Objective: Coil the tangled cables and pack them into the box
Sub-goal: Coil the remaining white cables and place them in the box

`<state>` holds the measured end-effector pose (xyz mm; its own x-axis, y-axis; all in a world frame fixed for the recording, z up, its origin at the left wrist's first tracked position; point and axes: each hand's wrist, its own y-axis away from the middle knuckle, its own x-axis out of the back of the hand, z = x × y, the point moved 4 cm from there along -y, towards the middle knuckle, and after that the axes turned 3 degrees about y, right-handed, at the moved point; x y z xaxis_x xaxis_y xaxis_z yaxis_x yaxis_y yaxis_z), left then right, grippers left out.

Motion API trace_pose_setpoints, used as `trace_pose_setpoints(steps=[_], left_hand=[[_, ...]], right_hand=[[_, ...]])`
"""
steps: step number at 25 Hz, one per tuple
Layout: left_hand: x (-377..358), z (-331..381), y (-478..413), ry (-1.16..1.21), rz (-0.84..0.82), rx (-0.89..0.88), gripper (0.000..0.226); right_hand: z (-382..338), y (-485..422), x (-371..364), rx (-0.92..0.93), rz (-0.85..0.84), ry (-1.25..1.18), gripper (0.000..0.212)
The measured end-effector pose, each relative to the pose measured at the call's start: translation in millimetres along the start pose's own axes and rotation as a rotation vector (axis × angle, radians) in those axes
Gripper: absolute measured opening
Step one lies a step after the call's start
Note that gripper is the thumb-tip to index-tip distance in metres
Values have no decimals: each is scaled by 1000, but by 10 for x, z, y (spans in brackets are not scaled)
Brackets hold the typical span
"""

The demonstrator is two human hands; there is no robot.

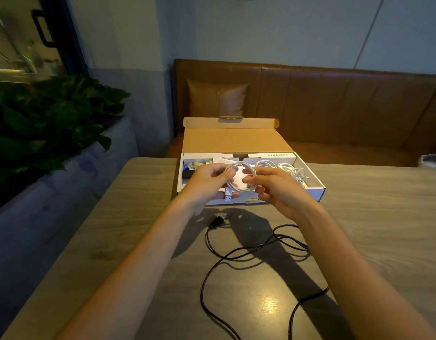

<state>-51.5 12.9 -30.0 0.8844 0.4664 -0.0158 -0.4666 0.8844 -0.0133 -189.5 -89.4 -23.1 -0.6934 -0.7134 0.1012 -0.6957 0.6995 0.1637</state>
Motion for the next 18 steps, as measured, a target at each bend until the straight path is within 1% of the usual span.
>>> trace_pose_setpoints(steps=[2,4,8,12,14,16,18], left_hand=[[33,-24,-10,70,-39,77,22],[48,-27,-19,92,-22,87,23],[70,-27,-36,56,48,41,15],[48,-46,-35,1,102,-5,27],[21,-56,-27,-42,119,-42,33],[-4,-60,-23,-75,112,-57,33],[-12,-44,-41,-122,115,-80,31]], right_hand=[[-36,-4,29,31,13,-80,18],[-68,7,38,66,34,-71,18],[-67,17,33,195,102,200,20],[-62,-2,61,235,160,300,19],[-51,-24,75,225,161,363,19],[-11,-50,70,166,127,414,20],[27,-90,63,130,119,389,21]])
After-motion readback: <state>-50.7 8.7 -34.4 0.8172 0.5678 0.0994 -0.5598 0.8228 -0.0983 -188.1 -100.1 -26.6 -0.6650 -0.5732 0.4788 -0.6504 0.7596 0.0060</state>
